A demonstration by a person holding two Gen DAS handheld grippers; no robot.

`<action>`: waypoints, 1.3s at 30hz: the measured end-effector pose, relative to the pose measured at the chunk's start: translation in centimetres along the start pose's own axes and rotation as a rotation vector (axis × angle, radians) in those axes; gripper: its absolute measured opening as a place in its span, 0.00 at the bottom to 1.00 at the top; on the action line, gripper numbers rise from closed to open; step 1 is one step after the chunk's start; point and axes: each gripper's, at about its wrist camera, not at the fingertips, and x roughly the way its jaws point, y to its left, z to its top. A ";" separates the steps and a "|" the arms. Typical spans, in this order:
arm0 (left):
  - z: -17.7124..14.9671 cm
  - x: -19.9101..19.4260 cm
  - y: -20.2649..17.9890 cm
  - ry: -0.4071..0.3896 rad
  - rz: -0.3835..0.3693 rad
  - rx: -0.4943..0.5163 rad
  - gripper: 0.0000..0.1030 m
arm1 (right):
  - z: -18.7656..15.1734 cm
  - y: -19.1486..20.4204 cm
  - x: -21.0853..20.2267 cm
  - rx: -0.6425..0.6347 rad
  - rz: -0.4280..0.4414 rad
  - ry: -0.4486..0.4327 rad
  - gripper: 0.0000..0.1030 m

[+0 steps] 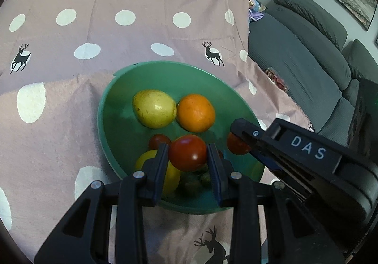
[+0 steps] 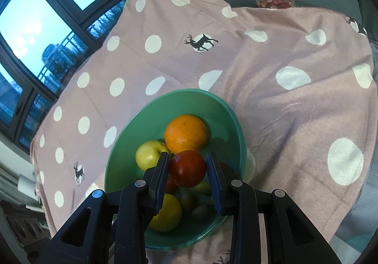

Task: Organize fruits
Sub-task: 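Open the right gripper to drop the tomato into the bowl, then raise the open right gripper away from the bowl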

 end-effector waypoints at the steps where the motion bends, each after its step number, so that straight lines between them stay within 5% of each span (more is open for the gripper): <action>1: 0.0 0.1 0.0 0.001 0.000 0.001 0.32 | 0.0 0.0 0.0 0.000 0.001 0.001 0.33; 6: 0.1 0.1 -0.1 0.003 -0.001 0.001 0.35 | -0.1 -0.1 0.0 0.002 -0.004 -0.003 0.33; 11: 0.0 -0.7 -0.2 -0.031 -0.006 0.010 0.59 | -0.1 0.1 -0.6 -0.008 -0.007 -0.021 0.34; 18: 0.1 -2.7 -0.3 -0.078 0.036 0.028 0.82 | 0.1 0.6 -2.3 -0.035 -0.023 -0.095 0.60; 24: 0.2 -4.2 0.2 -0.107 0.099 0.037 0.99 | 0.1 1.5 -3.6 -0.088 -0.038 -0.143 0.72; 39: 0.0 -5.8 1.6 -0.129 0.113 0.008 0.99 | -0.4 2.4 -3.9 -0.124 -0.057 -0.149 0.74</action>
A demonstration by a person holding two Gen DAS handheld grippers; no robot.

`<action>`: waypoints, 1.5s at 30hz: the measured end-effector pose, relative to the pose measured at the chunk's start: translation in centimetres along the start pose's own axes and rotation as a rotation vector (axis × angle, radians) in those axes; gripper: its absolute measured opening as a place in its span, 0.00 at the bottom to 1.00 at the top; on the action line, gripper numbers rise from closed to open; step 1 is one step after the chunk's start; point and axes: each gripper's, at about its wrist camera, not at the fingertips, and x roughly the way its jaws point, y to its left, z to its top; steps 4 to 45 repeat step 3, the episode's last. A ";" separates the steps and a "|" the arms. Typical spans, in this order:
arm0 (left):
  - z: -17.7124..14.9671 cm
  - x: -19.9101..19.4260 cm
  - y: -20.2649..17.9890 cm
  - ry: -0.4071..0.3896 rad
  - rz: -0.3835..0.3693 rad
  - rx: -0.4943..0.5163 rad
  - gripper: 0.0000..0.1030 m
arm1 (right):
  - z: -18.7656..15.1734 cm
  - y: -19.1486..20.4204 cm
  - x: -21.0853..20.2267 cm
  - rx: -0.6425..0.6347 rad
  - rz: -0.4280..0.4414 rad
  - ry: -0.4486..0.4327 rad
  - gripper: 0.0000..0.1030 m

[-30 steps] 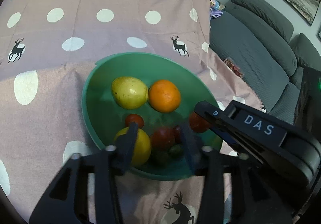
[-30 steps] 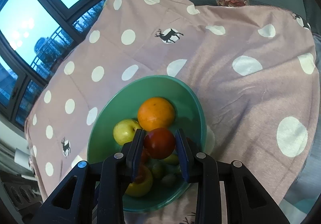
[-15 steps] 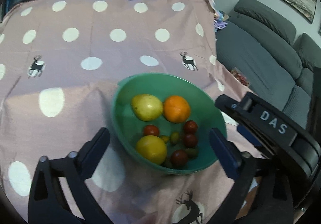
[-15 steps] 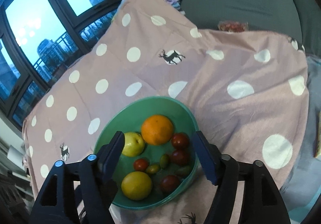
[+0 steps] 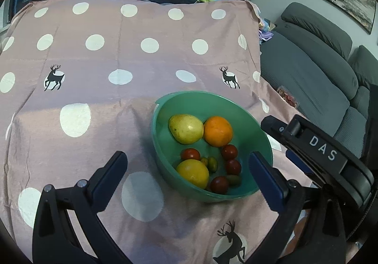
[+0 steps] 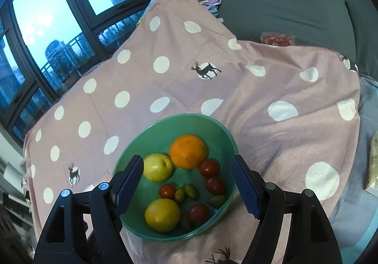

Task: Organize fruits
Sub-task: 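Raise the open right gripper away from the bowl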

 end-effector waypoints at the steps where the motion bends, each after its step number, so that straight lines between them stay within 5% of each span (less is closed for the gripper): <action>1: 0.0 -0.1 0.1 -0.003 -0.001 -0.003 0.99 | 0.0 0.0 0.0 -0.002 0.000 0.000 0.74; 45: 0.0 -0.3 0.1 -0.007 0.004 -0.001 0.99 | -0.1 0.2 -0.1 -0.005 0.000 -0.001 0.74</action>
